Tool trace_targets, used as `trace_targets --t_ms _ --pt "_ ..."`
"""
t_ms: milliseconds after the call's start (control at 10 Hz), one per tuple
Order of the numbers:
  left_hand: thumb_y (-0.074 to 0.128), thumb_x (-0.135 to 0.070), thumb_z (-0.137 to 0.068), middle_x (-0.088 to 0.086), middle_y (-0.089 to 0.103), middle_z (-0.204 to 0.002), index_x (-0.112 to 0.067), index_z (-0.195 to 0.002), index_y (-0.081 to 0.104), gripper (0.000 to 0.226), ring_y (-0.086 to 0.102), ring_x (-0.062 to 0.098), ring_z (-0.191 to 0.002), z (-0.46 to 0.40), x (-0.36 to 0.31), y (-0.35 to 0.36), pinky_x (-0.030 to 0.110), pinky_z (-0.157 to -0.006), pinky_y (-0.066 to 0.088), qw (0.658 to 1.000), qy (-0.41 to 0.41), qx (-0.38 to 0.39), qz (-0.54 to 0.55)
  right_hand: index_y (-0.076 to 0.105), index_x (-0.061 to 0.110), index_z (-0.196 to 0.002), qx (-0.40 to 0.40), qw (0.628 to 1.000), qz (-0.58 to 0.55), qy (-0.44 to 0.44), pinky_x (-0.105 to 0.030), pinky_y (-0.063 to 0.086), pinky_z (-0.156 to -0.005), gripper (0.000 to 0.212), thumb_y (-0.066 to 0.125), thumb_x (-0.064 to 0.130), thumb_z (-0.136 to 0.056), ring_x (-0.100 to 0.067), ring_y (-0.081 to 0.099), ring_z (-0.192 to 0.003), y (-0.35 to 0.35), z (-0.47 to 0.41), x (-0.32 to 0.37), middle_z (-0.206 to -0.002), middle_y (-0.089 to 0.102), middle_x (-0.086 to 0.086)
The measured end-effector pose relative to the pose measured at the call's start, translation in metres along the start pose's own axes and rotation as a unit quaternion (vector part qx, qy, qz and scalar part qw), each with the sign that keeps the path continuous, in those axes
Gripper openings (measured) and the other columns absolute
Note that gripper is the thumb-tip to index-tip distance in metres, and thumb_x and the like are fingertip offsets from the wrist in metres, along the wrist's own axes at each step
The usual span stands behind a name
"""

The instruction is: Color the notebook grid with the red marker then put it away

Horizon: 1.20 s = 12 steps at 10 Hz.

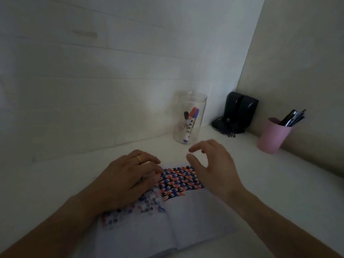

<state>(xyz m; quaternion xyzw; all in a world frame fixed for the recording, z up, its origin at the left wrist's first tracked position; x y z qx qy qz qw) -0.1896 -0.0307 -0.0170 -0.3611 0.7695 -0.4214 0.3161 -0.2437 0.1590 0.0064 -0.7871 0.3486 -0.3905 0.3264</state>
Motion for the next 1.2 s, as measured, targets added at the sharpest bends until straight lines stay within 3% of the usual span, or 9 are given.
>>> trace_targets --t_ms 100,300,600,1100,1200 --pt "0.036 -0.054 -0.102 -0.015 0.062 -0.134 -0.04 -0.122 0.064 0.037 0.052 0.005 -0.126 0.004 0.001 -0.001 0.032 -0.096 0.051 1.0 -0.013 -0.003 0.001 0.062 0.032 -0.122 0.051 0.999 0.01 0.009 -0.028 0.044 -0.098 0.03 0.051 0.046 -0.098 -0.013 0.052 -0.121 0.02 0.025 -0.01 -0.13 0.058 0.009" --pt "0.031 -0.058 -0.101 -0.018 0.059 -0.135 -0.04 -0.128 0.061 0.044 0.049 0.002 -0.125 0.002 -0.001 0.017 0.029 -0.098 0.048 0.999 -0.002 0.043 -0.013 0.052 0.033 -0.133 0.113 0.993 0.044 0.003 -0.03 0.044 -0.102 0.042 0.039 0.053 -0.098 -0.011 0.046 -0.122 0.04 0.041 -0.028 -0.135 0.051 0.009" --pt "0.031 -0.058 -0.101 -0.024 0.057 -0.133 -0.043 -0.13 0.059 0.043 0.043 -0.005 -0.127 0.001 0.002 0.024 0.018 -0.101 0.039 0.998 0.002 0.061 -0.019 0.052 0.033 -0.133 0.126 0.99 0.062 -0.003 -0.03 0.045 -0.099 0.042 0.039 0.053 -0.098 -0.012 0.043 -0.123 0.042 0.043 -0.029 -0.134 0.051 0.008" --pt "0.034 -0.055 -0.101 -0.019 0.06 -0.132 -0.04 -0.129 0.061 0.042 0.048 0.002 -0.126 0.001 0.001 0.022 0.032 -0.1 0.047 0.998 0.0 0.063 -0.011 0.06 0.033 -0.129 0.1 0.995 0.021 0.017 -0.035 0.046 -0.102 0.038 0.047 0.05 -0.098 -0.012 0.052 -0.123 0.025 0.035 -0.022 -0.136 0.056 0.007" --pt "0.036 -0.053 -0.103 -0.02 0.06 -0.131 -0.041 -0.129 0.061 0.038 0.047 0.001 -0.126 0.001 -0.002 0.019 0.031 -0.1 0.046 0.998 0.003 0.058 -0.007 0.068 0.035 -0.116 0.012 0.996 -0.084 0.021 -0.034 0.052 -0.096 0.027 0.055 0.046 -0.095 -0.005 0.062 -0.108 -0.019 0.026 -0.01 -0.123 0.066 0.011"
Point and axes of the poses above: each hand's wrist, its own z-axis away from the middle knuckle, its own y-axis out of the palm, x = y × z, the point moved 9 cm from there along -z, towards the middle knuckle
